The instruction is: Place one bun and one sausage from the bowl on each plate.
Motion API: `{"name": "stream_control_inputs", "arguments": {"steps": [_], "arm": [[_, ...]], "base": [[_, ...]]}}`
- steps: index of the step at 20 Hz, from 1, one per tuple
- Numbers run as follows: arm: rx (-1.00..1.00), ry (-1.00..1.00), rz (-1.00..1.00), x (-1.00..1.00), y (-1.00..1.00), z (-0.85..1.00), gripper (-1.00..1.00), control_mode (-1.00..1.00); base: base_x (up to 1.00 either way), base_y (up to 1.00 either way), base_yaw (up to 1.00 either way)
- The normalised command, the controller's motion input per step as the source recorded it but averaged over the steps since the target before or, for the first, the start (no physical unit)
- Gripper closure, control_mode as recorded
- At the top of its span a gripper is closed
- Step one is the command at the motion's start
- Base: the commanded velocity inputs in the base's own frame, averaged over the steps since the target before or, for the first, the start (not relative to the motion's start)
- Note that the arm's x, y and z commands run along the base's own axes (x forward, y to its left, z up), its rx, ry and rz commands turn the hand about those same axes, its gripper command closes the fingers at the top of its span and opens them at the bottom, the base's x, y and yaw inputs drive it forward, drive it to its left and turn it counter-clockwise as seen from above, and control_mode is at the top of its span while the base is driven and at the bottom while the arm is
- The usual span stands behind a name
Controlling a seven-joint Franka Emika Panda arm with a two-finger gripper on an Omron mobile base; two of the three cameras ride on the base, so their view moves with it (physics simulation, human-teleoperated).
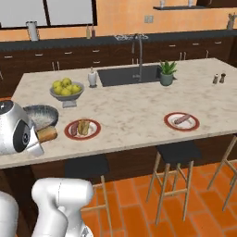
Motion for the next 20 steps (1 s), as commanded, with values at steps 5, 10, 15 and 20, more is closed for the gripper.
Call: {"name": "stream_control_inputs", "arguments": {"steps": [5,10,15,20], "arm": [[0.00,0.00,0.00,0.00,0.00,0.00,1.00,1.00],[0.00,0.00,0.00,0.00,0.00,0.00,1.00,1.00],[0.00,0.00,0.00,0.00,0.00,0.00,1.00,1.00],[0.00,0.00,0.00,0.00,0.00,0.00,1.00,1.00]], "base": [[0.09,-1.00,-0.55],[0.70,-1.00,-0.37],[1.00,-1.00,-0.08],[1.00,-0.81,0.13]]}}
